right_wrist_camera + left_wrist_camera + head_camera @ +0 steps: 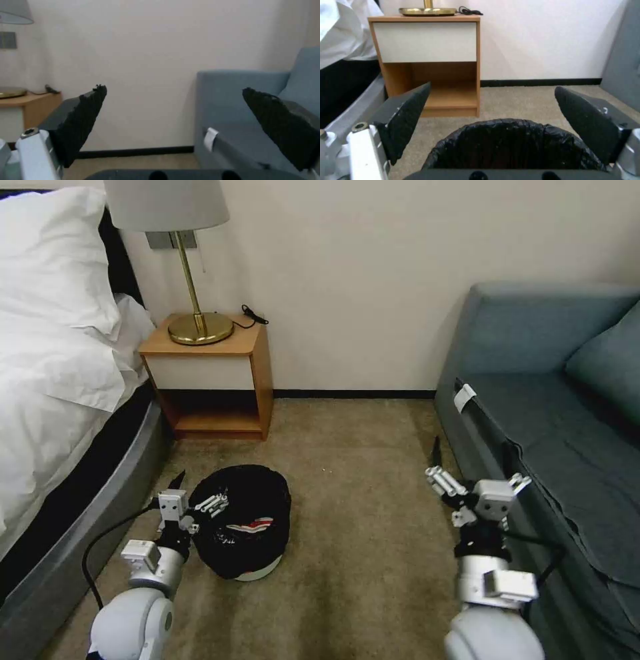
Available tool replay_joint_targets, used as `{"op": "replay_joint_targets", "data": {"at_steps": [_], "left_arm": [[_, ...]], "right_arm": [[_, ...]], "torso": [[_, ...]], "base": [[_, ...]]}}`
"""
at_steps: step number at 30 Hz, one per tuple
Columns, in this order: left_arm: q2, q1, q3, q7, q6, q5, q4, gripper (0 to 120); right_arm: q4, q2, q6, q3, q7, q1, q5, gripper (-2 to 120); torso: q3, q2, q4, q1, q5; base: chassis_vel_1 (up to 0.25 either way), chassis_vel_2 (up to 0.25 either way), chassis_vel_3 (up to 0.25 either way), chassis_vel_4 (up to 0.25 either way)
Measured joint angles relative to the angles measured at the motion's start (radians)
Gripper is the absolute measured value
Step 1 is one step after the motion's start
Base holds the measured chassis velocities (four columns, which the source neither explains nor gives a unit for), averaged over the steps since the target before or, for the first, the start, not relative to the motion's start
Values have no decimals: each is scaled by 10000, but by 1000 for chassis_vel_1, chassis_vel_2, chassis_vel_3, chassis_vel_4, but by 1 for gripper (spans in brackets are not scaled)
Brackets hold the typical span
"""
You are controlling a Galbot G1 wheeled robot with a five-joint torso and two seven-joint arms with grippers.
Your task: Pick up the trash bin, then pick up the garbage on the floor and place it into the trash bin.
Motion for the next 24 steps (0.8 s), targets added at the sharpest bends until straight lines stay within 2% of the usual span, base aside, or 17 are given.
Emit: {"op": "replay_joint_targets", "data": {"at_steps": [4, 24], "left_arm": [[-197, 162, 12, -68, -2, 131, -193, 100], [-323, 309, 62, 54, -122, 240, -307, 100]], "right_arm": [[-299, 118, 13, -311, -134, -45, 31, 100], [-457, 141, 32, -404, -147, -68, 178, 100]], "torso": [[0, 0, 0, 0, 1], [1, 0, -1, 0, 2]], "base": [[0, 0, 0, 0], [0, 0, 0, 0]]}}
